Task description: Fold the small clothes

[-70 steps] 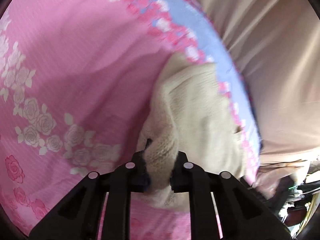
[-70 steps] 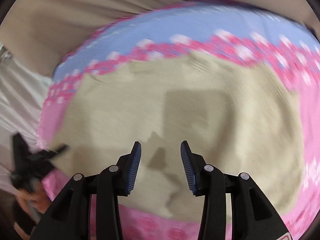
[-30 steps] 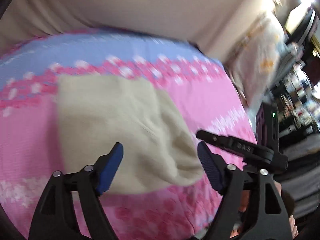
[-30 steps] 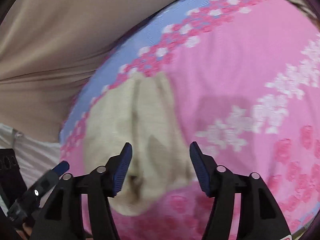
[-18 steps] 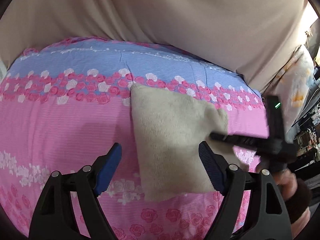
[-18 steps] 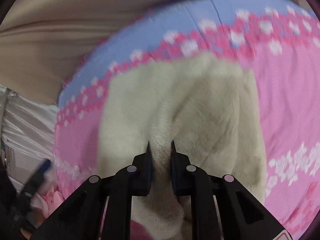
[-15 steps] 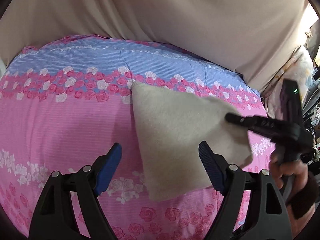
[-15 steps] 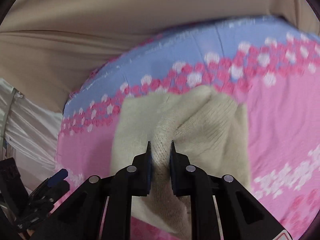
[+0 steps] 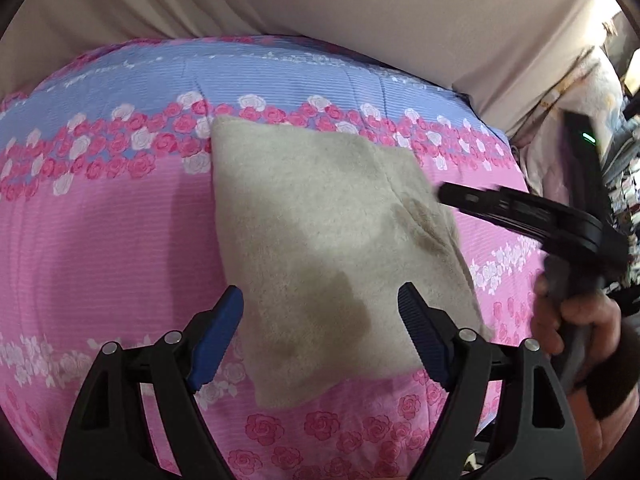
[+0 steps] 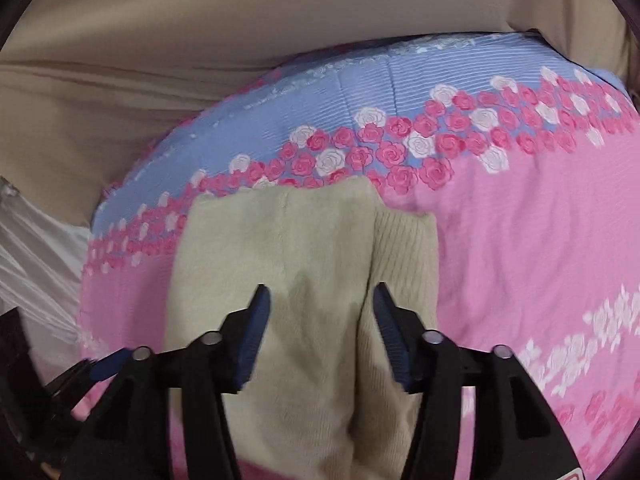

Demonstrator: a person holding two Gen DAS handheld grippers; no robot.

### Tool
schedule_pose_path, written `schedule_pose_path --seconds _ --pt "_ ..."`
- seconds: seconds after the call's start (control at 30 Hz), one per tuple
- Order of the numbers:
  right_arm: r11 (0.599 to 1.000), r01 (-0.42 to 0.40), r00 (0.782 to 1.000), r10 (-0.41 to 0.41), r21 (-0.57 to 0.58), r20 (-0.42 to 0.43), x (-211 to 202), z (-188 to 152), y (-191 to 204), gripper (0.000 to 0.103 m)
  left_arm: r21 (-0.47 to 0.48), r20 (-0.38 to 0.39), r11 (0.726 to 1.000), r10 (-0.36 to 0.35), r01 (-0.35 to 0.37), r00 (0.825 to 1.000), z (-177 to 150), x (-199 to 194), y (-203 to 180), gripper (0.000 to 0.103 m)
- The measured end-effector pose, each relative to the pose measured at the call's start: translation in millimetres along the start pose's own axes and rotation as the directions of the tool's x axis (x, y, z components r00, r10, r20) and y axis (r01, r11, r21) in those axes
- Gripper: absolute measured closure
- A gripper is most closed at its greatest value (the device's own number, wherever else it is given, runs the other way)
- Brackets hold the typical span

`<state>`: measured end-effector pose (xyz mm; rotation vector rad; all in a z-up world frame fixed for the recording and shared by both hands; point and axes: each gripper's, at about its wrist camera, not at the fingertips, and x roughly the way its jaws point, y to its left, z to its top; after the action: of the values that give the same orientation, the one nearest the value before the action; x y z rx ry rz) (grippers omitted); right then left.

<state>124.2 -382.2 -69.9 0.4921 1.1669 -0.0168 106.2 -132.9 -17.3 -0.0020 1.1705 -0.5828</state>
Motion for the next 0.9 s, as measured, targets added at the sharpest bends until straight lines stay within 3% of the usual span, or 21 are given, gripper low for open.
schedule_pose_path --seconds 0.07,0.1,0.13,0.23,0.3,0.37,0.47,0.53,0.57,0.63,0.7,0.73,0.8,0.87,0.9 --pt "1.000 0.021 0.997 -0.020 0.019 -0.068 30 6 -4 0.053 0.034 0.014 0.999 0.015 -0.015 1.000 3 0 -7 0.026" --pt "0.999 0.036 0.997 -0.035 0.009 -0.067 33 8 -3 0.075 0.052 0.016 0.998 0.026 -0.026 1.000 4 0 -10 0.026" --pt "0.999 0.034 0.998 -0.034 0.003 -0.047 28 12 1 0.090 0.072 0.017 0.996 0.044 -0.045 0.999 4 0 -11 0.025" --pt "1.000 0.013 0.997 -0.013 -0.005 0.076 -15 18 9 0.094 0.078 0.028 0.995 0.065 -0.067 0.997 4 -1 -8 0.024" --pt "0.998 0.063 0.996 -0.064 0.012 0.055 -7 17 -4 0.094 0.051 0.023 0.997 0.060 -0.061 0.998 3 2 -3 0.022" --pt "0.996 0.084 0.994 -0.082 0.018 -0.074 35 7 -23 0.089 0.033 -0.007 0.998 0.057 -0.056 0.998 3 12 0 0.022" --pt "0.996 0.028 0.999 -0.029 0.087 0.012 10 -1 -32 0.075 0.028 -0.049 0.997 0.071 -0.069 0.996 4 29 2 0.022" --pt "0.992 0.040 0.993 -0.053 0.118 0.104 -16 -7 -34 0.036 0.000 -0.066 0.999 0.050 -0.050 0.997 6 36 9 0.020" --pt "0.991 0.056 0.989 -0.071 0.118 0.126 -23 -10 -35 0.031 -0.033 -0.064 0.999 0.020 -0.022 0.998 6 38 15 0.018" --pt "0.992 0.081 0.992 -0.091 0.102 0.092 -22 -17 -42 0.028 -0.166 -0.051 0.985 -0.065 0.056 0.997 6 45 39 0.016" --pt "0.991 0.077 0.996 -0.081 0.107 0.034 -11 -27 -50 0.028 -0.279 -0.068 0.956 -0.113 0.090 0.991 5 59 61 0.016" --pt "0.991 0.048 0.999 -0.049 0.122 -0.002 -2 -33 -56 0.028 -0.341 -0.091 0.934 -0.146 0.107 0.985 3 71 73 0.016" --pt "0.985 -0.013 0.999 0.019 0.174 -0.032 15 -44 -63 0.028 -0.378 -0.114 0.917 -0.182 0.127 0.977 1 86 83 0.016" --pt "0.961 -0.093 0.993 0.108 0.262 -0.045 27 -53 -72 0.027 -0.386 -0.127 0.905 -0.241 0.176 0.962 -1 100 87 0.015" --pt "0.936 -0.152 0.983 0.177 0.317 -0.052 34 -57 -76 0.031 -0.401 -0.129 0.897 -0.257 0.187 0.958 -2 104 89 0.020"
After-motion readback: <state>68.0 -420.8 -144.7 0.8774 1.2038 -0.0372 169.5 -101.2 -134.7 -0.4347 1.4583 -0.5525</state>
